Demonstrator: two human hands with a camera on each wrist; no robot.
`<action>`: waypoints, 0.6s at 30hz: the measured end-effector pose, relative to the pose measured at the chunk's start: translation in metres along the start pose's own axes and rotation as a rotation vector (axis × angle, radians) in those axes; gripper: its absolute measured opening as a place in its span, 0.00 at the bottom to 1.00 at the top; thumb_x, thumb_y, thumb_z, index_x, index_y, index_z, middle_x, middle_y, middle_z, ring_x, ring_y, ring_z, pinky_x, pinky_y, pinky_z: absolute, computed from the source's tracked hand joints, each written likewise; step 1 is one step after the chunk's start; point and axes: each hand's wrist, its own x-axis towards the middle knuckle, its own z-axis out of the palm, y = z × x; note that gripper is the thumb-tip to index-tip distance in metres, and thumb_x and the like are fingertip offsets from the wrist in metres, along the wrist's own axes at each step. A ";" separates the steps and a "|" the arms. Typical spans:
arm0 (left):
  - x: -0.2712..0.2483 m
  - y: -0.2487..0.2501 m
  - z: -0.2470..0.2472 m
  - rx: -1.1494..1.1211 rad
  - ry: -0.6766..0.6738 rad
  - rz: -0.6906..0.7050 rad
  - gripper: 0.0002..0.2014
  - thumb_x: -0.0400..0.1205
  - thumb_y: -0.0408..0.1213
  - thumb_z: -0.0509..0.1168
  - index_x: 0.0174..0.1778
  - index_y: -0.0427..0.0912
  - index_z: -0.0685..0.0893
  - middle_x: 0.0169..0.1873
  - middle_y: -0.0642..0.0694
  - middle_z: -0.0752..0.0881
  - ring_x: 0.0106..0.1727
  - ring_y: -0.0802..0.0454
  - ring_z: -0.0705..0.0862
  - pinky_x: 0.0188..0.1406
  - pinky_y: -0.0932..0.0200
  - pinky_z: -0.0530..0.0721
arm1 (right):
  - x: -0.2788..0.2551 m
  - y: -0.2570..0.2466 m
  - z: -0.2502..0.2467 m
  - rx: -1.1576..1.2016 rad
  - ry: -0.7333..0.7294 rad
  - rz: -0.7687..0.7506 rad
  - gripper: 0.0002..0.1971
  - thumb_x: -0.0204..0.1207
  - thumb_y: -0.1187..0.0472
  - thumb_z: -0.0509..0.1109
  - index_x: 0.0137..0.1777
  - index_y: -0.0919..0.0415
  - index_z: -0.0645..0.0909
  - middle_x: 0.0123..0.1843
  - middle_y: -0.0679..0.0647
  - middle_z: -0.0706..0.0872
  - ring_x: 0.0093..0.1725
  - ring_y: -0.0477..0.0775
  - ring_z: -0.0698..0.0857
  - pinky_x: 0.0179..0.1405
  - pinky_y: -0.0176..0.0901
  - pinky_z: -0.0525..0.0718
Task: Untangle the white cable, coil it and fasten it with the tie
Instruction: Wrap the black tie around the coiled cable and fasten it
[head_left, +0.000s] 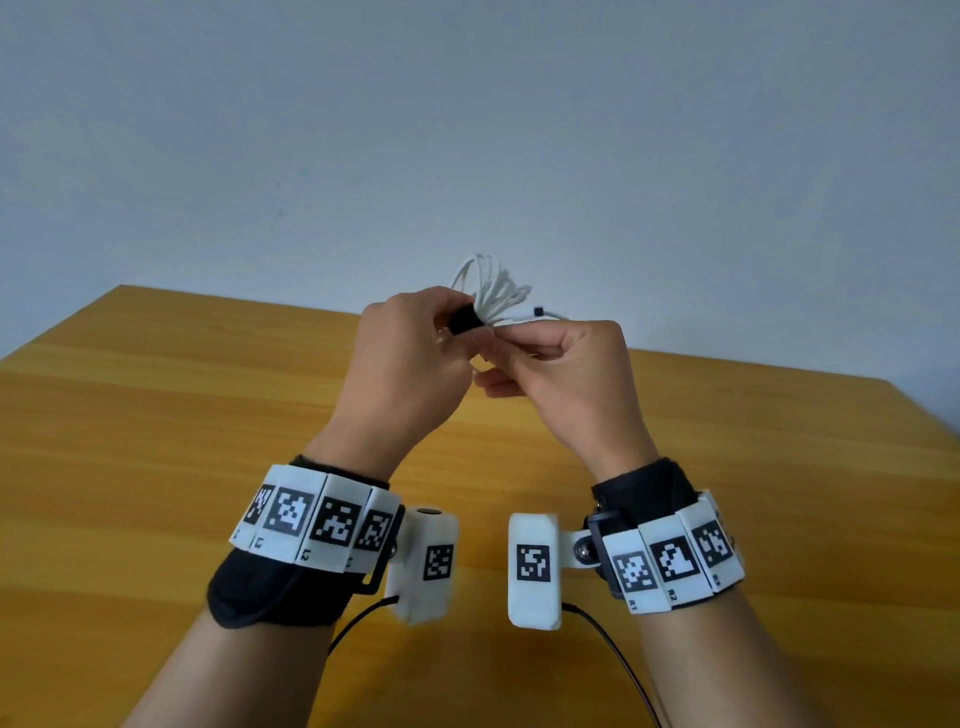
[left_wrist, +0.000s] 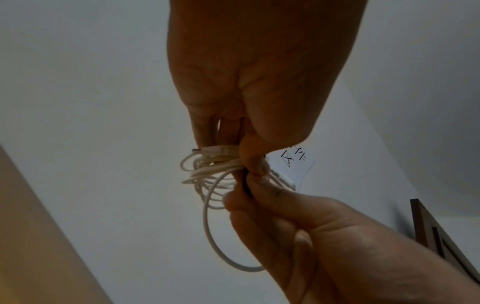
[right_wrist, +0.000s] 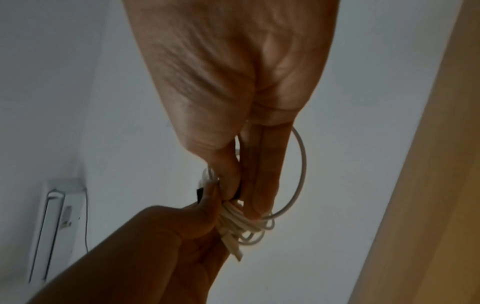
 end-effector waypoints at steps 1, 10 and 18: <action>0.000 -0.002 -0.001 0.012 0.007 -0.002 0.04 0.83 0.34 0.73 0.47 0.49 0.91 0.35 0.58 0.87 0.43 0.55 0.86 0.39 0.75 0.75 | -0.001 -0.002 -0.002 -0.020 -0.016 0.014 0.04 0.78 0.64 0.80 0.50 0.64 0.95 0.38 0.57 0.95 0.36 0.59 0.96 0.40 0.53 0.95; 0.004 -0.010 -0.012 -0.124 -0.201 -0.054 0.08 0.92 0.35 0.59 0.53 0.44 0.85 0.43 0.48 0.92 0.40 0.50 0.88 0.35 0.56 0.81 | 0.008 0.008 -0.028 -0.333 0.184 0.021 0.18 0.70 0.43 0.85 0.47 0.50 0.81 0.45 0.44 0.87 0.40 0.43 0.86 0.33 0.27 0.80; -0.003 -0.011 -0.011 -0.377 -0.341 -0.072 0.12 0.94 0.33 0.55 0.65 0.34 0.81 0.35 0.54 0.89 0.50 0.32 0.89 0.46 0.41 0.83 | 0.004 0.002 -0.033 -0.032 -0.174 0.186 0.18 0.72 0.48 0.79 0.58 0.57 0.89 0.44 0.54 0.95 0.44 0.46 0.94 0.45 0.35 0.88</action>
